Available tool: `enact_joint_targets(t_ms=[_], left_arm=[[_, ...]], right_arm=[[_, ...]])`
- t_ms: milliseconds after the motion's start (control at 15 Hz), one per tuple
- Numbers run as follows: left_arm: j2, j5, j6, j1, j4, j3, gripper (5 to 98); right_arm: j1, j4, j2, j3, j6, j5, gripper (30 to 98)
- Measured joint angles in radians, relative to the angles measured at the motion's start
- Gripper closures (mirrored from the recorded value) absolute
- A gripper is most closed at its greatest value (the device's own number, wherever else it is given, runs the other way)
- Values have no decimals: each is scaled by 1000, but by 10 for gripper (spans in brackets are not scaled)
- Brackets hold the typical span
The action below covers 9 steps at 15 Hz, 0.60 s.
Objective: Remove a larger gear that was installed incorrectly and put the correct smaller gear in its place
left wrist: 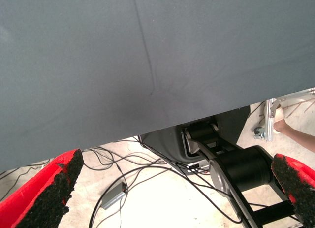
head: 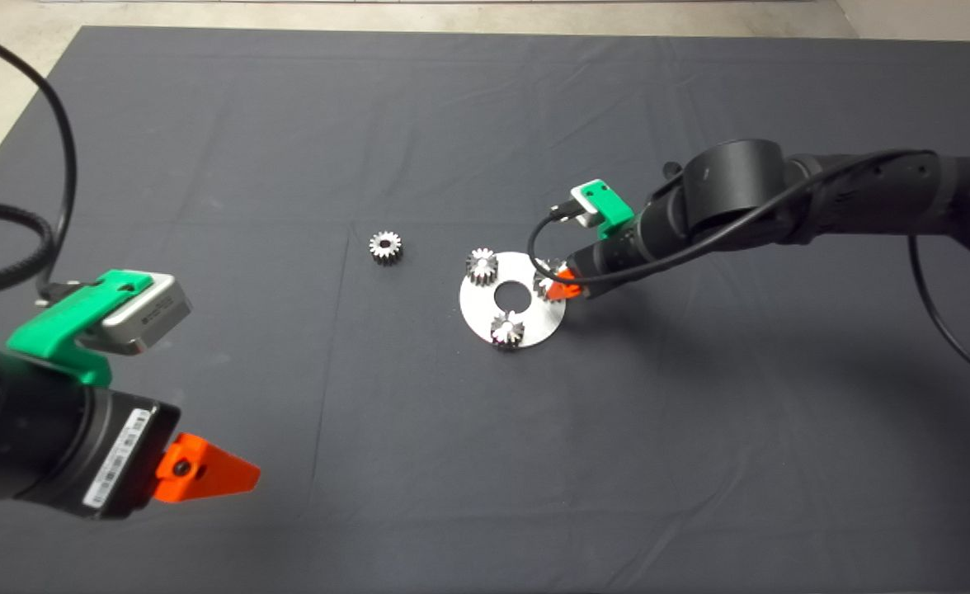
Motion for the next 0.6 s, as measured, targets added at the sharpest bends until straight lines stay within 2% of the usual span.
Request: enact_joint_targets(t_ms=[133, 267, 600], left_arm=[[0, 0, 0, 0, 0, 0, 54], [0, 0, 0, 0, 0, 0, 54], [0, 0, 0, 0, 0, 0, 54]], right_arm=[[1, 0, 25, -10, -1, 10, 306], [0, 0, 27, -13, -12, 6, 306], [-13, -2, 58, -22, -79, 3, 306]])
